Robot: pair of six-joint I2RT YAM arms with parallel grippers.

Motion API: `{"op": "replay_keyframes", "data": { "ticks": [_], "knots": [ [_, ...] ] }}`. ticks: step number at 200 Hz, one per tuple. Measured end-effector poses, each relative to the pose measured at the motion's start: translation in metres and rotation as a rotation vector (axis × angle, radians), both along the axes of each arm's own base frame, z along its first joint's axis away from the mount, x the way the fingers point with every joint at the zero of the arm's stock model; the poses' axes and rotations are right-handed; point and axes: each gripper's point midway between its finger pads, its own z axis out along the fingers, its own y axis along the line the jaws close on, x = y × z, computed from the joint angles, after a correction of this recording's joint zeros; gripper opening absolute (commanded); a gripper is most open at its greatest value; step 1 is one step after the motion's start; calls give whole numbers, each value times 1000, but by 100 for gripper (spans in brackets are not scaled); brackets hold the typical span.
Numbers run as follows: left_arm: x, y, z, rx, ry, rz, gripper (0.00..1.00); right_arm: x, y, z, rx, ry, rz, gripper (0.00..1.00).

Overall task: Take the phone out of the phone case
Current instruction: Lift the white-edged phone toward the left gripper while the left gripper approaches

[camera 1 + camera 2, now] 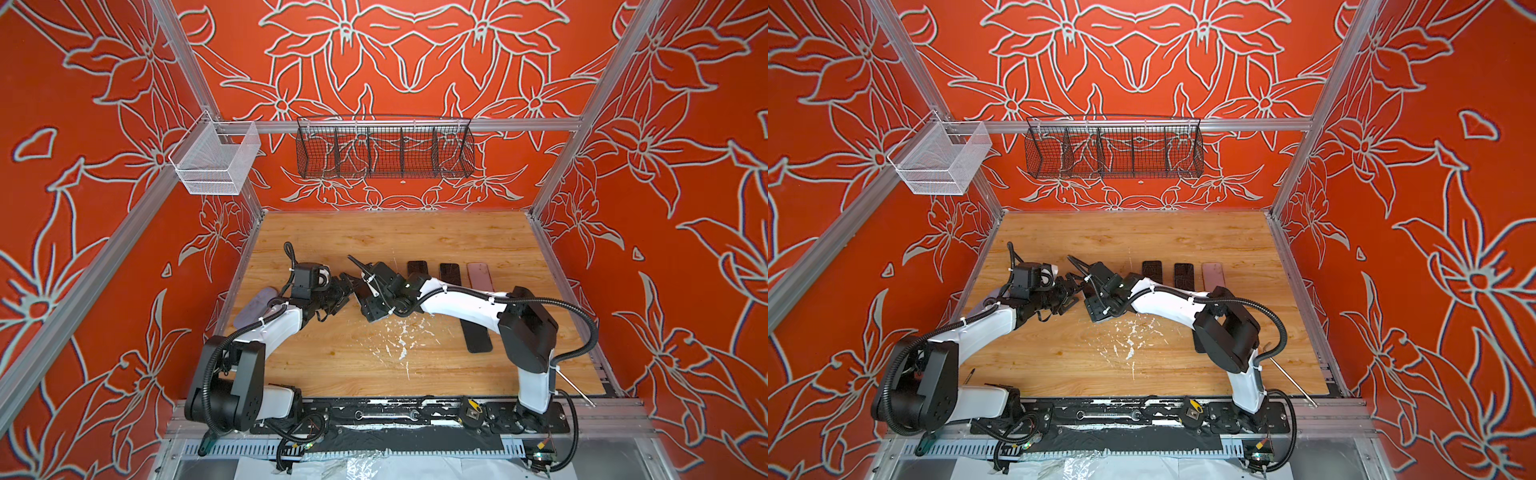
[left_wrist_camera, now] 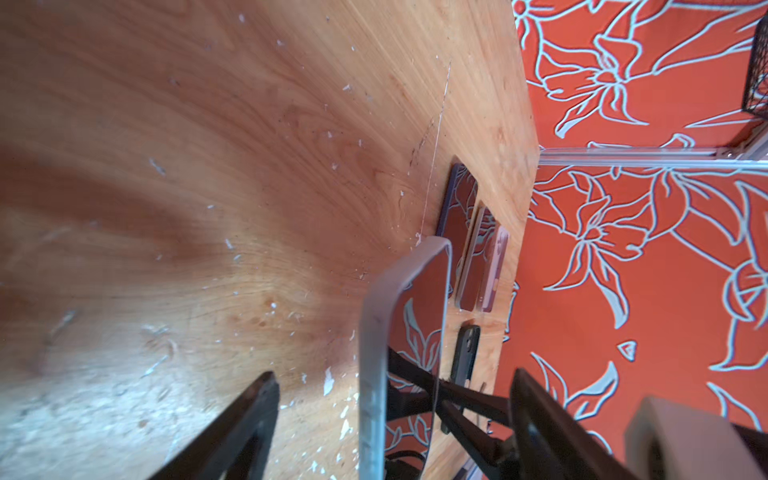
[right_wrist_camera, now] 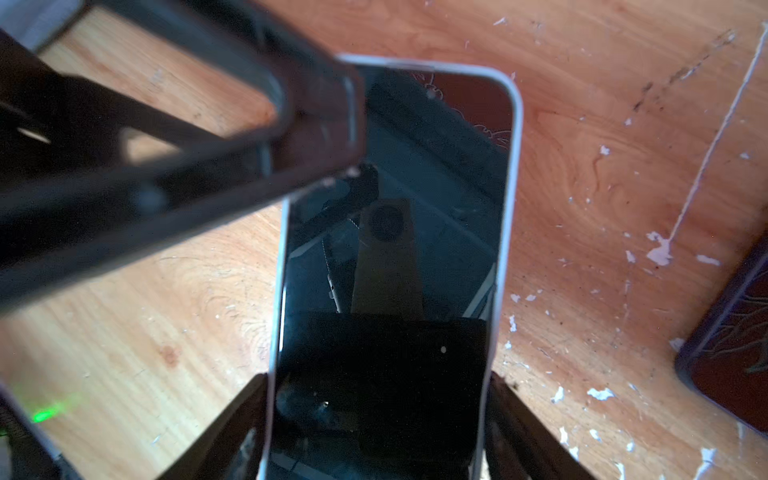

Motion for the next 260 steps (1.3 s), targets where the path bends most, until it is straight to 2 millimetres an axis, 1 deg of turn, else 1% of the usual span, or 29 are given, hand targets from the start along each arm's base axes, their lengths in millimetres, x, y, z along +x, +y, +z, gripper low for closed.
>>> {"op": "replay_keyframes", "data": {
  "ticks": [12,29,46,88,109,122,151,169,182,205,235,249,260],
  "knots": [
    [2,-3,3,-7,-21,-8,72,1,1,6,26,2,-4,58],
    [4,-8,8,-21,-47,-18,58,2,3,13,58,10,-5,58],
    [6,-12,10,-42,-75,-21,49,5,3,15,76,15,-9,58],
    [6,-19,3,-96,-73,-16,34,5,2,13,98,43,-15,58],
    [10,-22,6,-119,-85,-14,27,5,1,11,99,54,-20,58],
    [11,-23,7,-127,-91,-12,20,4,1,10,101,57,-20,58],
    [13,-23,6,-133,-91,-6,7,6,0,15,126,65,-33,58],
    [14,-25,12,-145,-115,-15,0,8,-2,19,142,73,-44,58],
    [15,-25,13,-148,-123,-18,0,7,-2,20,146,75,-43,60],
    [16,-26,13,-152,-127,-22,0,7,-2,21,148,74,-45,76],
    [19,-30,19,-172,-139,-37,0,7,-6,25,143,54,-46,87],
    [22,-33,24,-182,-145,-45,0,6,-10,33,151,29,-44,93],
    [26,-35,28,-188,-150,-46,0,5,-14,44,160,2,-47,96]
  ]
}}
